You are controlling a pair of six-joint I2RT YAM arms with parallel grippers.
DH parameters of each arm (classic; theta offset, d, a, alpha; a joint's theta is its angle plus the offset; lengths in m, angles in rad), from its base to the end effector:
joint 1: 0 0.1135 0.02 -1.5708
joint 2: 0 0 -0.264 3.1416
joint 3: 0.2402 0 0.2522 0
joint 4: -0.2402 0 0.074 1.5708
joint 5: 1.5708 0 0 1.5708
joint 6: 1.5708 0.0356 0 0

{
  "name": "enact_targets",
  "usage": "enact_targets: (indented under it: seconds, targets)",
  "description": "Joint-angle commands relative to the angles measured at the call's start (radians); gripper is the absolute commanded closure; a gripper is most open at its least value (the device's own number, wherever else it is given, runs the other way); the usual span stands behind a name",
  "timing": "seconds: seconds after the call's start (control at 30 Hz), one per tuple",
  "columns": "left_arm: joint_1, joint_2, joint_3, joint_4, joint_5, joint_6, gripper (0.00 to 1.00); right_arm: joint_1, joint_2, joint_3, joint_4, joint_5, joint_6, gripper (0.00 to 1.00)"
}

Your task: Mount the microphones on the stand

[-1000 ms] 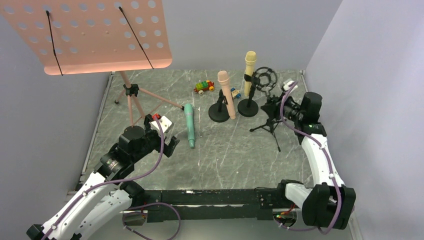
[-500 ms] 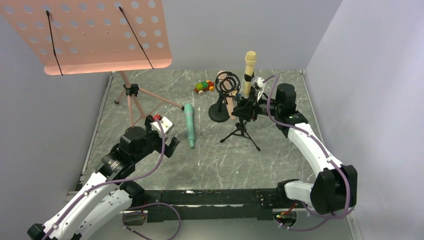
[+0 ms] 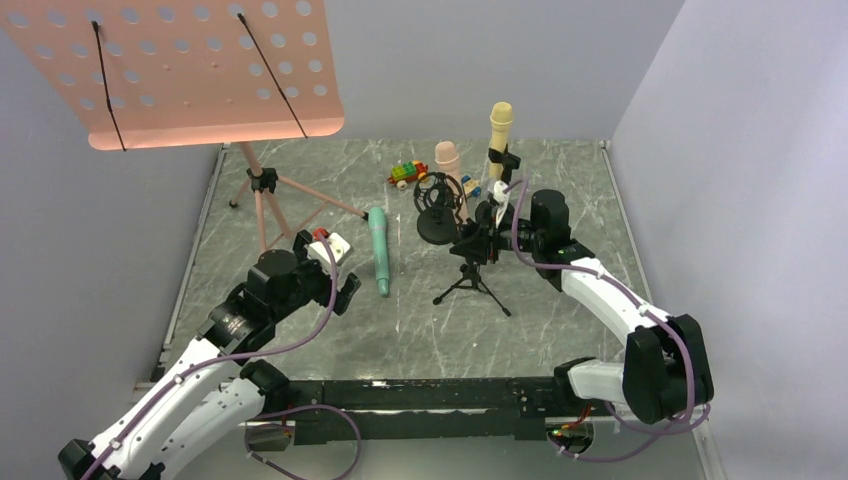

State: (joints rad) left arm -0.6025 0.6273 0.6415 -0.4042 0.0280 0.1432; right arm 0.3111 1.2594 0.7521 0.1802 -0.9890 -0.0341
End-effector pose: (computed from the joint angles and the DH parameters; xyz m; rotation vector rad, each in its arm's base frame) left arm 0.1244 -0.0868 0.2903 0.7367 1.8326 -0.3282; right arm 0.2489 0.1113 0.2682 -0.9752 1.6219 1.1174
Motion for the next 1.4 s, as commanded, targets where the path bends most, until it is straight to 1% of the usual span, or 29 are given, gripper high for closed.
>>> enact_targets:
  seconds: [0.0,0.1,0.27,0.3,0.57,0.67,0.7,0.73,0.77,0.8,0.9,1.0,1.03,1.13,1.2,1.27,1.37]
  targets:
    - [0.007,0.006,0.003,0.035,-0.006,0.013,0.01,0.008,-0.069,-0.055,0.053,-0.042,-0.109,0.89]
    - [0.007,0.008,0.000,0.036,-0.005,0.012,0.01,0.006,-0.088,-0.078,-0.003,-0.040,-0.163,0.84]
    - [0.009,0.011,0.000,0.038,0.001,0.012,0.01,0.002,-0.139,-0.114,-0.137,-0.037,-0.277,0.63]
    - [0.009,0.012,0.001,0.037,0.001,0.011,0.01,-0.006,-0.148,-0.117,-0.154,-0.036,-0.285,0.61]
    - [0.009,0.005,0.000,0.038,0.007,0.009,0.01,-0.107,-0.188,-0.116,-0.160,-0.029,-0.236,0.43]
    - [0.009,0.002,0.001,0.036,0.008,0.004,0.01,-0.149,-0.206,-0.111,-0.172,-0.034,-0.233,0.33]
    - [0.009,0.001,0.001,0.038,0.008,0.000,0.01,-0.164,-0.213,-0.106,-0.189,-0.036,-0.245,0.28]
    - [0.009,-0.002,0.001,0.040,0.012,-0.004,0.01,-0.183,-0.220,-0.098,-0.230,-0.040,-0.275,0.13]
    - [0.009,-0.005,0.001,0.042,0.017,-0.011,0.01,-0.198,-0.230,-0.083,-0.290,-0.039,-0.340,0.02]
    - [0.010,-0.009,0.000,0.049,0.025,-0.020,0.01,-0.209,-0.241,-0.065,-0.358,-0.023,-0.411,0.01]
    - [0.015,-0.008,0.000,0.074,0.050,-0.077,0.01,-0.249,-0.279,-0.019,-0.547,0.022,-0.597,0.00]
    - [0.022,0.024,0.022,0.093,0.111,-0.195,0.01,-0.291,-0.320,0.002,-0.675,0.054,-0.718,0.00]
    - [0.022,0.042,0.027,0.103,0.135,-0.263,0.01,-0.303,-0.334,0.006,-0.701,0.065,-0.749,0.00]
    - [0.021,0.113,0.019,0.157,0.177,-0.441,0.01,-0.403,-0.371,0.015,-0.761,0.061,-0.802,0.00]
    - [0.022,0.178,0.013,0.192,0.163,-0.545,0.01,-0.468,-0.384,0.020,-0.775,0.062,-0.813,0.00]
    - [0.020,0.273,0.028,0.197,0.110,-0.629,0.01,-0.525,-0.388,0.027,-0.786,0.064,-0.818,0.00]
    - [0.020,0.431,0.116,0.125,-0.013,-0.691,0.01,-0.578,-0.380,0.027,-0.773,0.062,-0.789,0.00]
